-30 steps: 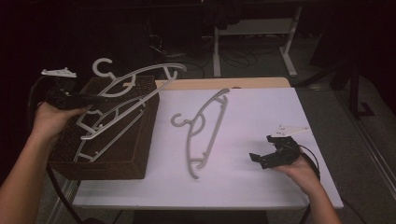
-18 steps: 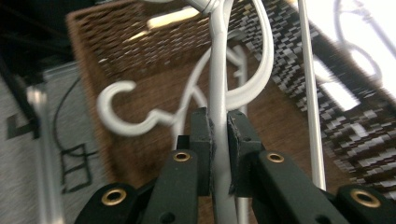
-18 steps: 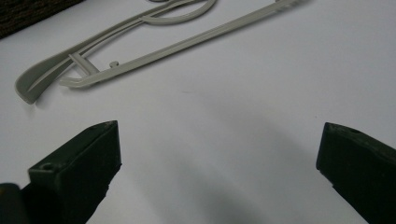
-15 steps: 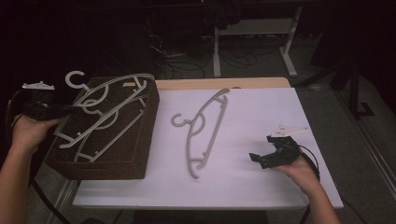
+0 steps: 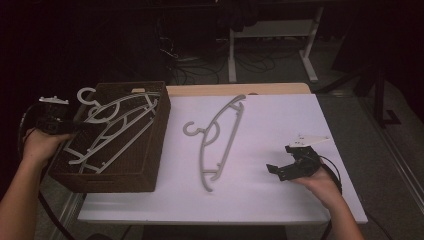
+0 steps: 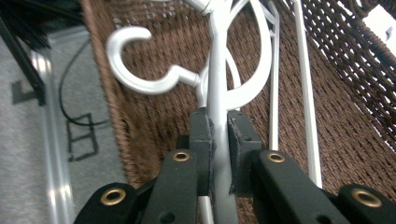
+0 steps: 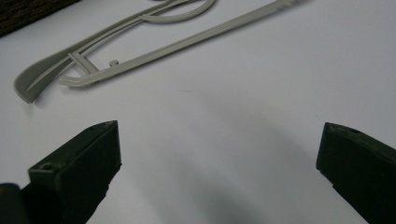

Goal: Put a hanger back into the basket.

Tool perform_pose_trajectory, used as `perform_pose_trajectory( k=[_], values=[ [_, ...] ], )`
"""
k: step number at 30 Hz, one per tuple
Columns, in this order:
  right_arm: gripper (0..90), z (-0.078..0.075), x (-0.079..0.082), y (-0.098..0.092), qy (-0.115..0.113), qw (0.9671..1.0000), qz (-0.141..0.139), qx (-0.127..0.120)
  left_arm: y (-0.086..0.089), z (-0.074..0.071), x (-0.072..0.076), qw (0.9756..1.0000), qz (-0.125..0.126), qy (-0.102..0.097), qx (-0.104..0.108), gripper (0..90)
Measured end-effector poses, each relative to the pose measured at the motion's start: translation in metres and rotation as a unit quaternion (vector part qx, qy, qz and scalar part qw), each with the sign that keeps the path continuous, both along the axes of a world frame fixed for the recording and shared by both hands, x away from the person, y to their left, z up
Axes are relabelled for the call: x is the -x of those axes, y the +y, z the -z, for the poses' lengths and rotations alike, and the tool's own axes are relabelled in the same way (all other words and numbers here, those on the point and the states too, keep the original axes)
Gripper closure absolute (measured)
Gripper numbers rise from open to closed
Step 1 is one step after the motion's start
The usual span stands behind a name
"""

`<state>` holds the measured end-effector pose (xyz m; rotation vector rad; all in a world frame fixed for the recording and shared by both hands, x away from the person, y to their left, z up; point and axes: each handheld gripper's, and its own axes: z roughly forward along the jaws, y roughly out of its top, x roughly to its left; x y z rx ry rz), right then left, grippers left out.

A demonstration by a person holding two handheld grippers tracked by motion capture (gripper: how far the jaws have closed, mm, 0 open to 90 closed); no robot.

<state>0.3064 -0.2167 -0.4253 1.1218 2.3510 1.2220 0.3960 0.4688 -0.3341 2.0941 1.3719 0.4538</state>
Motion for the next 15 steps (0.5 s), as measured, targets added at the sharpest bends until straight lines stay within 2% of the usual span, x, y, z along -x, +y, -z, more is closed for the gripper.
perform_pose_trajectory(
  k=[1,2,3,4,5,6,11,12,13,14,15],
  values=[
    [0.0,0.0,0.0,0.0,0.0,1.0,0.0,0.0,0.0,0.002,0.0,1.0,-0.001,-0.001,0.006,79.1],
    [0.0,0.0,0.0,0.0,0.0,1.0,0.0,0.0,0.002,0.003,0.0,0.9998,-0.003,-0.004,0.018,71.1],
    [0.0,0.0,0.0,0.0,0.0,1.0,0.0,0.0,0.002,0.003,0.0,0.9998,-0.003,-0.004,0.018,68.8],
    [0.0,0.0,0.0,0.0,0.0,1.0,0.0,0.0,0.003,0.002,0.0,0.9995,-0.002,-0.007,0.032,67.6],
    [0.0,0.0,0.0,0.0,0.0,1.0,0.0,0.0,0.003,0.001,0.0,0.9993,-0.002,-0.008,0.036,65.1],
    [0.0,0.0,0.0,0.0,0.0,1.0,0.0,0.0,0.002,-0.002,0.001,0.9988,0.004,-0.014,0.047,62.9],
    [0.0,0.0,0.0,0.0,-0.001,1.0,0.0,0.0,-0.008,-0.008,0.002,0.9965,0.027,-0.023,0.075,52.4],
    [0.0,0.0,0.0,0.0,-0.001,1.0,0.0,0.001,-0.008,-0.008,0.002,0.9965,0.027,-0.023,0.075,50.2],
    [0.0,0.0,0.0,0.0,-0.001,1.0,0.0,0.0,-0.016,-0.01,0.003,0.995,0.04,-0.027,0.088,48.3],
    [0.0,0.0,0.0,0.0,-0.001,1.0,0.0,0.0,-0.016,-0.01,0.003,0.995,0.04,-0.027,0.088,47.0],
    [0.0,0.0,0.0,0.0,-0.001,1.0,0.0,-0.001,-0.025,-0.012,0.004,0.9934,0.054,-0.032,0.096,45.5]
  ],
)
